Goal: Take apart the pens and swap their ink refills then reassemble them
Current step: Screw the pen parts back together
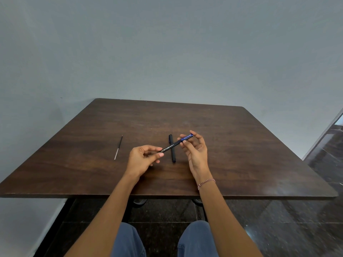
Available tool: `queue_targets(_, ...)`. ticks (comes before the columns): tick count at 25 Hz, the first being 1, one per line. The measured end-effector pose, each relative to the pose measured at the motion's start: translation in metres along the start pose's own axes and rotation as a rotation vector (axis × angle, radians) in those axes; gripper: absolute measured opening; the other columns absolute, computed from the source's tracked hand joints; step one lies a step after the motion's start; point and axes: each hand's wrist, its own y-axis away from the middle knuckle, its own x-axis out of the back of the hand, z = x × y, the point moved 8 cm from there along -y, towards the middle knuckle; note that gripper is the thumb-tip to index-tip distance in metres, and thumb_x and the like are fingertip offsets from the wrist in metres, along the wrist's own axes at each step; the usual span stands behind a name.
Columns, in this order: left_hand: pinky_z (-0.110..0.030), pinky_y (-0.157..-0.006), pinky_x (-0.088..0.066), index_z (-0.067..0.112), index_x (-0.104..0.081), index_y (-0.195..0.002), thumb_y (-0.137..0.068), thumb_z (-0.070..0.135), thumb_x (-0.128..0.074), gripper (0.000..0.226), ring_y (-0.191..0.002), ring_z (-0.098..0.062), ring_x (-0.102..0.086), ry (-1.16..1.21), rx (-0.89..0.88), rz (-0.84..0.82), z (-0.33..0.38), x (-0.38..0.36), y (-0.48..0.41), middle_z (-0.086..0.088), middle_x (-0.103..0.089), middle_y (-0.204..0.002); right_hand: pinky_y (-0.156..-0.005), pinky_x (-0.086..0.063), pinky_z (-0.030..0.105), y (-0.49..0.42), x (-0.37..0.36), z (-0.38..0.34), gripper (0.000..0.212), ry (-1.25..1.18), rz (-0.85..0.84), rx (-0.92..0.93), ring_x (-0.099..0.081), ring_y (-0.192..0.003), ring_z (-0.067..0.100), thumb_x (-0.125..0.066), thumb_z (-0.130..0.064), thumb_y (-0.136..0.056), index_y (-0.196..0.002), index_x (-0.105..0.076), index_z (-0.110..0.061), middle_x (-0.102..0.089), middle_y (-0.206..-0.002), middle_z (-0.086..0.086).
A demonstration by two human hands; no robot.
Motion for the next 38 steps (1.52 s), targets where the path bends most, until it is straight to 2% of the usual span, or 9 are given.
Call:
queue_targets(2, -0.014, -0.049, -0.047, 0.019, -0.073, -0.09, -0.075, 0.007, -0.077, 0.02, -0.06, -0.009, -0.068, -0.03, -0.007, -0.07, 0.0, -0.006, 0.001, 0.002, -0.075, -0.072, -0.076, -0.057, 0.023, 0.0, 0.001, 0.0, 0.04, -0.004, 0.022, 0.004, -0.071, -0.087, 0.017, -0.056, 0.011, -0.086, -0.121, -0.053, -0.007, -0.068, -0.1, 0.014)
queue_targets(7, -0.014, -0.056, -0.049, 0.013, -0.068, -0.107, -0.08, -0.004, -0.068, 0.031, -0.077, -0.015, -0.073, 0.04, 0.001, -0.223, 0.003, -0.012, 0.005, 0.005, -0.076, -0.09, -0.073, -0.057, 0.022, -0.001, 0.01, -0.001, 0.039, -0.03, 0.097, 0.01, -0.07, -0.087, 0.017, -0.052, 0.01, -0.09, -0.124, -0.052, -0.008, -0.069, -0.098, 0.012)
queue_targets(13, -0.015, -0.059, -0.052, 0.016, -0.072, -0.096, -0.077, 0.001, -0.073, 0.024, -0.077, -0.017, -0.073, 0.044, 0.007, -0.231, 0.003, -0.009, 0.005, -0.002, -0.076, -0.088, -0.07, -0.056, 0.021, -0.003, 0.013, 0.001, 0.037, -0.062, 0.126, -0.011, -0.07, -0.083, 0.016, -0.053, 0.006, -0.092, -0.125, -0.053, -0.01, -0.07, -0.095, 0.01)
queue_targets(16, -0.016, -0.058, -0.051, 0.019, -0.074, -0.088, -0.071, 0.001, -0.078, 0.025, -0.072, -0.014, -0.071, 0.026, -0.014, -0.193, 0.003, -0.007, 0.003, -0.003, -0.076, -0.082, -0.072, -0.057, 0.024, -0.001, 0.009, 0.0, 0.051, 0.077, 0.091, -0.003, -0.07, -0.083, 0.016, -0.066, -0.005, -0.086, -0.132, -0.048, -0.017, -0.074, -0.092, 0.008)
queue_targets(19, -0.017, -0.058, -0.052, 0.023, -0.075, -0.083, -0.066, 0.004, -0.082, 0.026, -0.068, -0.01, -0.069, 0.004, -0.032, -0.18, 0.002, -0.006, 0.002, -0.001, -0.076, -0.078, -0.061, -0.056, 0.023, 0.002, 0.0, 0.003, 0.077, 0.275, 0.012, -0.036, -0.07, -0.079, 0.015, -0.077, -0.011, -0.076, -0.138, -0.037, -0.033, -0.073, -0.09, 0.01)
queue_targets(21, -0.017, -0.061, -0.053, 0.026, -0.076, -0.08, -0.064, 0.006, -0.083, 0.027, -0.067, -0.008, -0.067, -0.02, -0.037, -0.184, 0.001, -0.006, 0.002, 0.0, -0.075, -0.077, -0.059, -0.054, 0.02, 0.002, -0.002, 0.005, 0.084, 0.327, 0.001, -0.056, -0.071, -0.077, 0.013, -0.079, -0.01, -0.074, -0.14, -0.032, -0.034, -0.072, -0.093, 0.013)
queue_targets(24, -0.018, -0.063, -0.054, 0.027, -0.076, -0.078, -0.063, 0.005, -0.084, 0.027, -0.068, -0.009, -0.067, -0.044, -0.036, -0.188, 0.001, -0.006, 0.001, -0.001, -0.075, -0.077, -0.063, -0.055, 0.021, 0.001, 0.0, 0.007, 0.083, 0.296, -0.001, -0.08, -0.071, -0.075, 0.015, -0.078, -0.006, -0.075, -0.141, -0.032, -0.028, -0.07, -0.101, 0.019)
queue_targets(29, -0.016, -0.061, -0.053, 0.023, -0.075, -0.076, -0.06, 0.001, -0.084, 0.029, -0.063, -0.01, -0.068, -0.059, -0.04, -0.188, 0.003, -0.008, 0.004, -0.002, -0.074, -0.07, -0.068, -0.056, 0.025, 0.002, -0.008, 0.009, 0.072, 0.196, -0.116, -0.123, -0.071, -0.081, 0.018, -0.066, 0.004, -0.082, -0.137, -0.032, -0.028, -0.073, -0.091, 0.011)
queue_targets(38, -0.012, -0.061, -0.051, 0.023, -0.075, -0.076, -0.058, 0.004, -0.085, 0.028, -0.064, -0.005, -0.067, -0.123, -0.045, -0.185, 0.008, -0.008, 0.008, 0.003, -0.074, -0.07, -0.066, -0.056, 0.023, 0.002, -0.006, 0.014, 0.067, 0.179, -0.131, -0.18, -0.072, -0.078, 0.017, -0.059, 0.007, -0.086, -0.138, -0.03, -0.023, -0.074, -0.087, 0.01)
